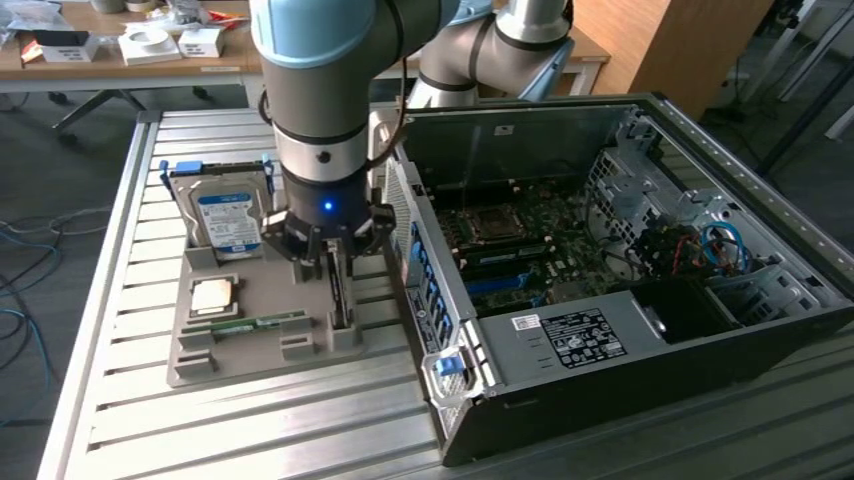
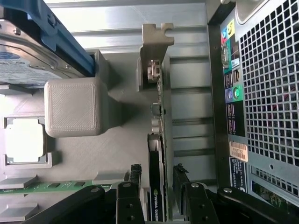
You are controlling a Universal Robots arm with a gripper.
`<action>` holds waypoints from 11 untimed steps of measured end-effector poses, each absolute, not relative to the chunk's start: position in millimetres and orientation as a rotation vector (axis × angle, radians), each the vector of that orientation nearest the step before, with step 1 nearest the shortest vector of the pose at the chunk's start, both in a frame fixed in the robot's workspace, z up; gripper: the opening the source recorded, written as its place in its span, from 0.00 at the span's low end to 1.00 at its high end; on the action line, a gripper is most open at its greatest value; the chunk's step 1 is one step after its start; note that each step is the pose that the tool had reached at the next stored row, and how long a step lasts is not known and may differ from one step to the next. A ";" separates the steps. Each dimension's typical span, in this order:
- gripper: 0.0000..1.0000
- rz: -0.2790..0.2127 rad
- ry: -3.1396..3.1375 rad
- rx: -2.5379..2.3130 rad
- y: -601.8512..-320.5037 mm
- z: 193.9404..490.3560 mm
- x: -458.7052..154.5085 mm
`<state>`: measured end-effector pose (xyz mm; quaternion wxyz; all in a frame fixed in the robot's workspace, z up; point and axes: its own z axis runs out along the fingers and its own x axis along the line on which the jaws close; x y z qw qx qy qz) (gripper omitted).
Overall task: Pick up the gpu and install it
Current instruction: 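Pick up the gpu and move the gpu toward the slot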
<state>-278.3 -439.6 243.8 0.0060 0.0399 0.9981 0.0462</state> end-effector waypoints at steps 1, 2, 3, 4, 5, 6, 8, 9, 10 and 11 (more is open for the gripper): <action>0.42 0.144 3.124 0.125 -439.0 243.8 -278.3; 0.42 0.144 3.124 0.125 -438.5 243.7 -278.3; 0.42 0.144 3.124 0.125 -437.7 243.7 -278.3; 0.42 0.144 3.124 0.125 -436.7 243.6 -278.3; 0.42 0.144 3.124 0.125 -435.6 243.4 -278.3; 0.42 0.144 3.124 0.125 -434.4 243.1 -278.3; 0.42 0.144 3.124 0.125 -432.7 241.1 -278.3; 0.42 0.144 3.124 0.125 -432.3 240.0 -278.3; 0.42 0.143 3.124 0.125 -431.9 239.1 -278.3; 0.42 0.138 3.124 0.125 -431.4 238.5 -278.3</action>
